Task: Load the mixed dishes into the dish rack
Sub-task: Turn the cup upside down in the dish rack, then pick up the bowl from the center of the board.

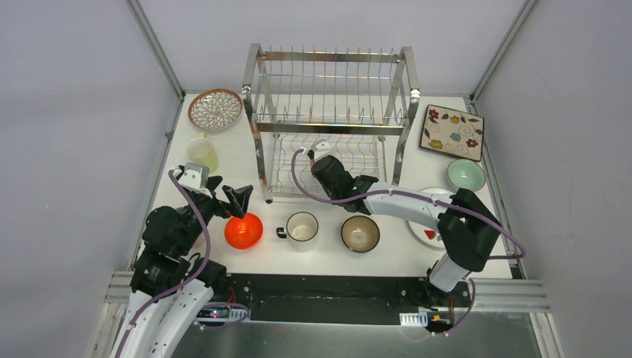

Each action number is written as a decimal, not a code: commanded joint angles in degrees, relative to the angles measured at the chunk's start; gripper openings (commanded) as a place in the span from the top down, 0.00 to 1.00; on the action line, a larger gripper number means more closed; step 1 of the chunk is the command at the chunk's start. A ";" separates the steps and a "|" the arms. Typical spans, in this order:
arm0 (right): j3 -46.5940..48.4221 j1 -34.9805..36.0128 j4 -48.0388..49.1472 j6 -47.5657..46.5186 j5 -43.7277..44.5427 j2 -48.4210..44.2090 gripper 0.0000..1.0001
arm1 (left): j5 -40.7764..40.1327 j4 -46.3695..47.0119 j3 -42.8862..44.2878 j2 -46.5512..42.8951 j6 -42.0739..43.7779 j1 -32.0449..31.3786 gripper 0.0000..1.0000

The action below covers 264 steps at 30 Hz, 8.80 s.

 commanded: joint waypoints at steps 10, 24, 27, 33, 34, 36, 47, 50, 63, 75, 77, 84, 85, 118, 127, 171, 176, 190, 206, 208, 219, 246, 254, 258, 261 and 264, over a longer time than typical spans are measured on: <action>4.43 -5.33 9.01 7.65 4.60 4.21 1.00 | -1.00 1.01 0.92 -0.78 0.93 -0.03 0.02; 3.54 -8.58 6.87 13.38 6.26 5.51 0.71 | -1.15 0.93 0.93 -0.91 0.81 -0.03 0.02; 3.40 -8.52 5.33 14.09 5.91 4.83 0.65 | -1.17 0.93 0.94 -0.81 0.83 -0.03 0.02; 2.51 -8.65 3.59 15.12 4.76 3.74 0.60 | -1.05 0.93 0.92 -0.81 0.77 -0.03 0.02; 2.50 -8.73 3.55 15.09 4.58 3.88 0.61 | -1.13 0.90 0.93 -0.73 0.74 -0.03 0.02; 2.62 -8.90 3.59 15.01 4.42 4.40 0.64 | -0.99 0.94 0.93 -0.72 0.71 -0.03 0.02; 4.86 -9.60 5.23 13.75 9.53 7.17 0.83 | -0.21 0.96 0.88 -0.62 0.67 -0.03 0.02; 5.71 -10.12 6.00 13.18 10.98 8.24 0.85 | -0.10 0.84 0.87 -0.83 0.62 -0.02 0.02; 7.78 -13.56 9.66 13.30 13.20 11.45 0.87 | 0.02 0.62 1.04 -0.35 0.11 -0.03 0.02; 9.55 -16.88 11.31 14.07 16.00 13.59 0.85 | -0.15 0.57 1.05 0.09 0.04 -0.03 0.03; 9.84 -17.44 11.37 14.34 16.02 13.83 0.85 | -0.14 0.55 1.05 0.15 0.06 -0.03 0.03; 10.05 -18.04 11.36 15.04 18.27 13.87 0.86 | -0.17 0.51 1.05 0.07 0.02 -0.03 0.03; 10.05 -18.06 11.23 15.25 18.23 13.89 0.85 | -0.18 0.59 1.04 0.07 0.06 -0.03 0.03; 2.05 -16.99 -2.71 20.16 0.15 -0.94 0.49 | -0.44 0.58 0.94 0.42 0.10 -0.03 0.01; -0.63 -14.02 -11.84 19.57 -5.90 -7.35 0.50 | -0.37 0.58 1.05 0.77 -0.03 -0.03 0.01; 14.33 -10.75 -28.53 14.21 -18.45 -45.44 0.48 | -0.17 0.57 1.01 0.79 -0.04 -0.04 0.01; 13.50 -10.76 -27.94 11.26 -4.13 -50.26 0.48 | -0.08 0.57 1.14 1.25 -0.15 -0.03 0.01; 7.73 -14.95 -24.74 1.33 22.92 -45.18 0.49 | 1.51 1.01 1.03 3.19 -0.74 -0.03 0.02; -4.04 -60.96 -18.06 20.06 -16.43 -33.76 0.50 | 1.43 1.00 0.86 4.36 -0.87 -0.03 0.01; -5.38 -63.69 -16.16 21.50 -18.14 -31.80 0.50 | 1.25 0.96 0.85 4.36 -0.90 -0.03 0.01; -8.59 -72.11 -11.70 25.67 -21.66 -23.01 0.50 | 0.67 0.86 0.78 4.40 -0.74 -0.03 0.01; -15.96 -84.63 -3.65 36.92 -27.85 -13.57 0.51 | 0.80 0.71 0.77 4.44 -0.49 0.06 0.01; -15.96 -84.99 -1.45 37.12 -30.12 -9.74 0.53 | 0.68 0.71 0.85 4.89 -0.65 0.06 0.02; -16.06 -84.97 -0.51 36.90 -30.65 -9.17 0.61 | 0.72 0.64 0.86 4.79 -0.69 0.06 0.02; -16.12 -84.97 -0.32 36.56 -30.65 -9.10 0.70 | 0.64 0.58 0.81 4.68 -0.69 0.06 0.02; -16.22 -84.97 -0.23 36.42 -30.65 -9.67 0.77 | 0.53 0.56 0.85 4.63 -0.72 0.05 0.02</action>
